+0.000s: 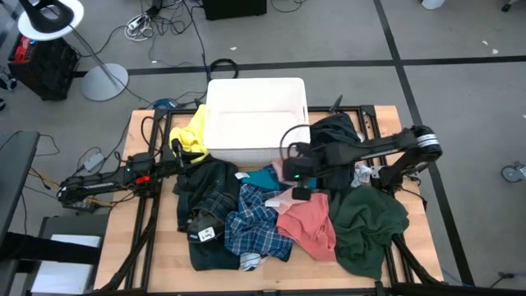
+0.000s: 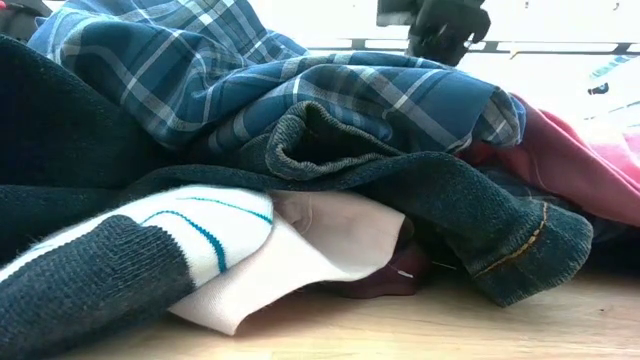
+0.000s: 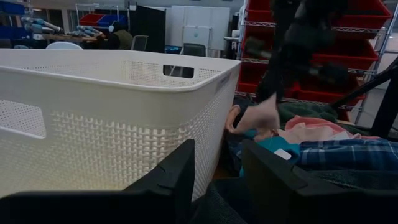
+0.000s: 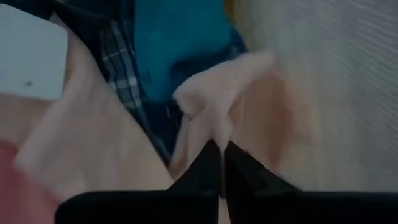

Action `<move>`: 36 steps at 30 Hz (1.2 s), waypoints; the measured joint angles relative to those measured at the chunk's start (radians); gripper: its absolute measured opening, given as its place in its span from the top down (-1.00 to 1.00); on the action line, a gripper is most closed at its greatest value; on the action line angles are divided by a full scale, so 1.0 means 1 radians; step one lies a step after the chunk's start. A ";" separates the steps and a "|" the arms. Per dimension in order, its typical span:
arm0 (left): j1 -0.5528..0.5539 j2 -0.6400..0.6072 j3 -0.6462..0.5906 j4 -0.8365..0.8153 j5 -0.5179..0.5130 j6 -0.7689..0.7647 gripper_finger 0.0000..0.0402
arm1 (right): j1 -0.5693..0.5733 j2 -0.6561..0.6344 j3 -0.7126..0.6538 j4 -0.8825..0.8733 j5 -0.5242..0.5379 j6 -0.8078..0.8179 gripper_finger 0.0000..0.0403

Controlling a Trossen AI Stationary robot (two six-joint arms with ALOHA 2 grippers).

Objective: Sort clothes
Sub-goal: Put the top pink sock into the laundry organizer

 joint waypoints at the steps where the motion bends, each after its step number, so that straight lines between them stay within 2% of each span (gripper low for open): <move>1: 0.000 0.000 0.000 0.000 0.000 0.000 0.32 | 0.008 -0.030 0.000 -0.028 0.011 0.020 0.98; 11: 0.000 0.000 0.000 0.000 0.000 0.000 0.32 | 0.115 -0.343 0.000 -0.207 0.110 0.219 0.99; 17: 0.000 0.000 0.000 0.000 0.000 0.000 0.32 | 0.120 -0.412 0.004 -0.187 0.131 0.230 0.99; 22: 0.000 0.000 0.000 0.000 0.000 0.000 0.32 | 0.077 -0.336 0.122 -0.112 0.131 0.096 1.00; 29: 0.000 0.000 0.000 0.000 0.000 0.000 0.32 | -0.020 -0.151 0.423 0.015 0.131 -0.229 1.00; 32: 0.000 0.000 0.000 0.000 0.000 0.000 0.32 | -0.079 -0.065 0.549 0.059 0.130 -0.363 1.00; 36: 0.000 0.000 0.000 0.000 0.000 0.000 0.32 | -0.187 0.047 0.685 0.074 0.124 -0.450 1.00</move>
